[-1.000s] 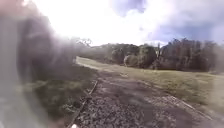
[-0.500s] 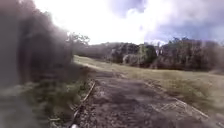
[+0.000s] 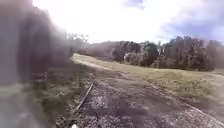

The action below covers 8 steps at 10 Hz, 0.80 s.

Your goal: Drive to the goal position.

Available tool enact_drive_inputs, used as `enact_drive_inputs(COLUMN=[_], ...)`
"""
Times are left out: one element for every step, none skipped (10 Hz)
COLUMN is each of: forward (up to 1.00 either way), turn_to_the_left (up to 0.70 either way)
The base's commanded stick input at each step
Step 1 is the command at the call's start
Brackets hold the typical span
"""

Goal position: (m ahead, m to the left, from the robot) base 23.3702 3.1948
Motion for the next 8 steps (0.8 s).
enact_drive_inputs(forward=[0.70,0.70,0.70,0.70,0.70,0.70,0.70,0.70], turn_to_the_left=[0.00,0.00,0.00,0.00,0.00,0.00,0.00,0.00])
